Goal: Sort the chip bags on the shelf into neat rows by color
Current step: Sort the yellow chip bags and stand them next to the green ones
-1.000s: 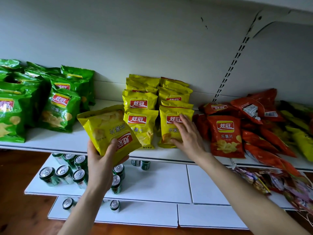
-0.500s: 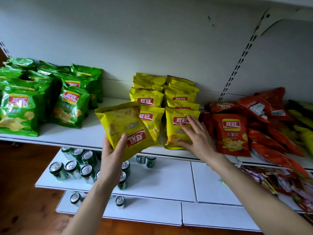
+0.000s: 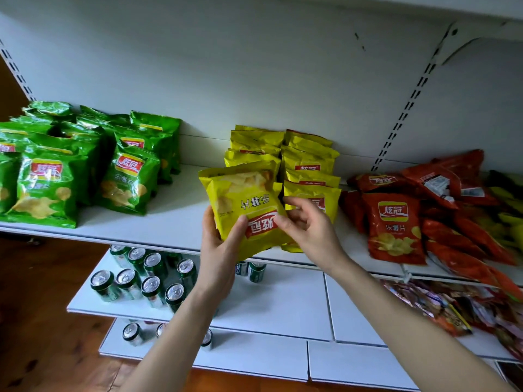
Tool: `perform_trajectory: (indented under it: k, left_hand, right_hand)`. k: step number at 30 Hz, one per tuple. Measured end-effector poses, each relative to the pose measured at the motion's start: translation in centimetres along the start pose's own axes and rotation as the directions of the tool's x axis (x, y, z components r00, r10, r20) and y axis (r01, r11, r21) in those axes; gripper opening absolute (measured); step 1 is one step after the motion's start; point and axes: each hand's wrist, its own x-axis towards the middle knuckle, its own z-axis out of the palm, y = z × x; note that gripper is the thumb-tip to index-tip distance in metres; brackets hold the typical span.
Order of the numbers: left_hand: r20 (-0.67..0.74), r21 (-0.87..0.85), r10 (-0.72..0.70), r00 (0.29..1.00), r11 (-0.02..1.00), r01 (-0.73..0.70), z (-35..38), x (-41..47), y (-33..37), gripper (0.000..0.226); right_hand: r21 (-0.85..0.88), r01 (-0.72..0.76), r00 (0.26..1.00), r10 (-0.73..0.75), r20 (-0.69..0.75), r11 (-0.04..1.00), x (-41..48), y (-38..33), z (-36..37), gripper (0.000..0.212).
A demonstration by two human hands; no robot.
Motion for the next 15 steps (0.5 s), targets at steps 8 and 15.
perform_trajectory:
  k: [8, 15]
  left_hand:
    - [0.166, 0.534, 0.112, 0.980, 0.825, -0.184, -3.0, 0.7, 2.5, 0.068]
    - [0.059, 0.438, 0.007, 0.998, 0.898, -0.032, -1.4, -1.1, 0.2, 0.031]
  right_hand:
    - [-0.367, 0.102, 0.893, 0.078, 0.443, 0.925, 1.0, -2.8, -5.6, 0.031]
    - [-0.103, 0.020, 0.980, 0.001, 0.197, 0.994, 0.6, -1.9, -4.1, 0.035]
